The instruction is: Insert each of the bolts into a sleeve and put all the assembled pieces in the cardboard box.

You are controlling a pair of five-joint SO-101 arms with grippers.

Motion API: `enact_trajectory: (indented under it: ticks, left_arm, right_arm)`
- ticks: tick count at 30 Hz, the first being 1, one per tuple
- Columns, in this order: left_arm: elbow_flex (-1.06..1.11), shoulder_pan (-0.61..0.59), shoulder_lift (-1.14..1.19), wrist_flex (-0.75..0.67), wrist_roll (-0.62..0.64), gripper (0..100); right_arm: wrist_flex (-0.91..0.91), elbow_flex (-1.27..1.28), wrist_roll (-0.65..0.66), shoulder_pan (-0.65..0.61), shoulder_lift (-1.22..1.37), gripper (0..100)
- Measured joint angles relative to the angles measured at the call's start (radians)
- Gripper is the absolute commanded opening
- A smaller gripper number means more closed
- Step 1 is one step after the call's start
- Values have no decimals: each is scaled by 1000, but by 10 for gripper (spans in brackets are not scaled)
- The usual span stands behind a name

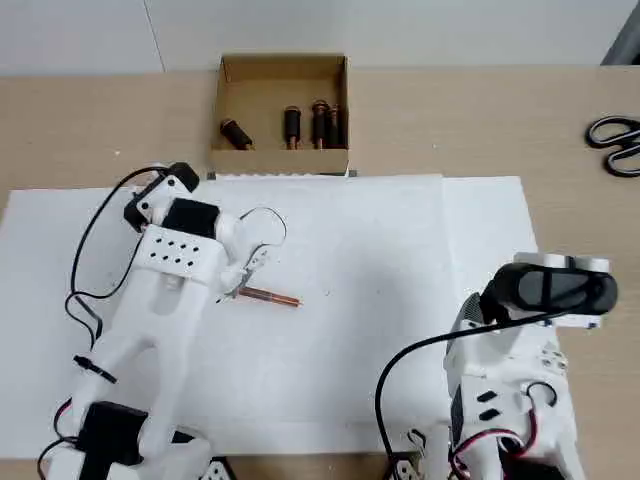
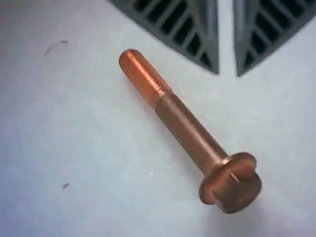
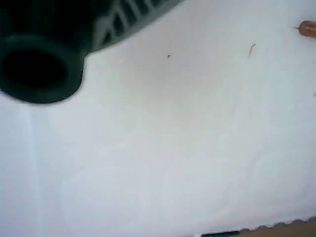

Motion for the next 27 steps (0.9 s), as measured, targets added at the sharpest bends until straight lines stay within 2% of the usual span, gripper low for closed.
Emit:
enact_trajectory:
  ticks: [5, 15, 27]
  left_arm:
    - [12, 0, 0, -11, 0, 130]
    - [144, 0, 0, -103, -15, 130]
    - [157, 0, 0, -213, -18, 132]
  right_arm:
    - [-3, 0, 0, 2, 0, 3]
    - [-3, 0, 0, 0, 0, 3]
    - [-3, 0, 0, 0, 0, 3]
